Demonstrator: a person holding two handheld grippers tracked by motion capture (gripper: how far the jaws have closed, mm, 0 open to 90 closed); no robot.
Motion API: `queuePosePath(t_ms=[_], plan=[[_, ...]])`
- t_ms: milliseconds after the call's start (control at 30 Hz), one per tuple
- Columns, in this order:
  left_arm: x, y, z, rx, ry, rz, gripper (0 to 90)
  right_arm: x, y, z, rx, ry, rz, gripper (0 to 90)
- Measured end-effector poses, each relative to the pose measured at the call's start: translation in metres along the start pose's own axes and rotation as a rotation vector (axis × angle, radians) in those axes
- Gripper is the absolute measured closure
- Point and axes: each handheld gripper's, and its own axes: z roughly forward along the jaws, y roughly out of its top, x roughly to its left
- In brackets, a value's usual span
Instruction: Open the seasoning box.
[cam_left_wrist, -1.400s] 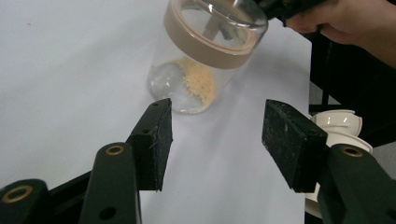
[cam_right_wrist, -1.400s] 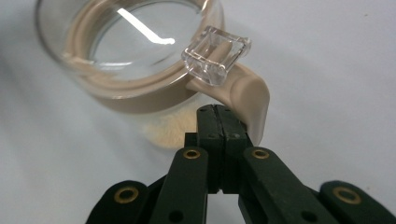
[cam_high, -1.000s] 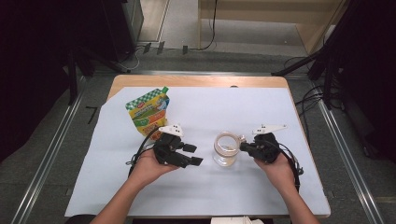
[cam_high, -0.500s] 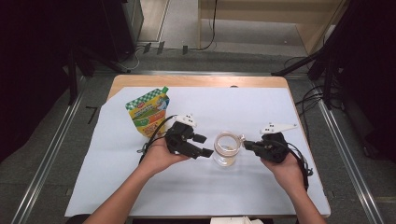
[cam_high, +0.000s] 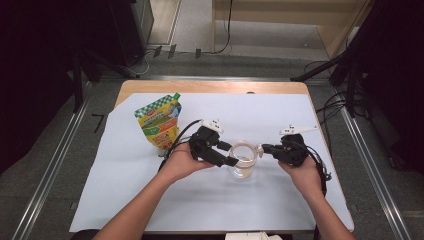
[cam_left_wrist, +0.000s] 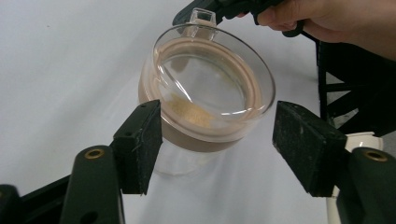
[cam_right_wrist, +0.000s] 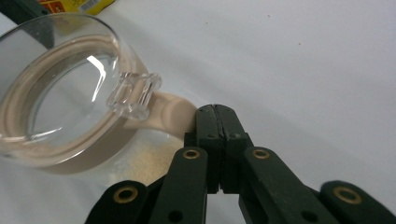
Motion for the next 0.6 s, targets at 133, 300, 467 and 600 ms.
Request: queuePosePath(t_ms=[133, 300, 467, 600], plan=[[0.001, -0.001, 0.003, -0.016, 0.006, -0.005, 32.1, -0.003, 0.000, 0.007, 0.021, -0.012, -0.002, 90.0], [-0.001, -0.003, 0.003, -0.042, 0.024, 0.001, 32.1, -0.002, -0.003, 0.016, 0.036, -0.047, -0.020, 90.0], [-0.004, -0.005, 0.003, -0.047, 0.036, 0.004, 30.4, -0.001, -0.006, 0.020, 0.038, -0.065, -0.026, 90.0], [-0.005, -0.007, 0.005, -0.060, 0.041, 0.000, 29.1, -0.001, -0.006, 0.021, 0.048, -0.061, -0.013, 90.0]])
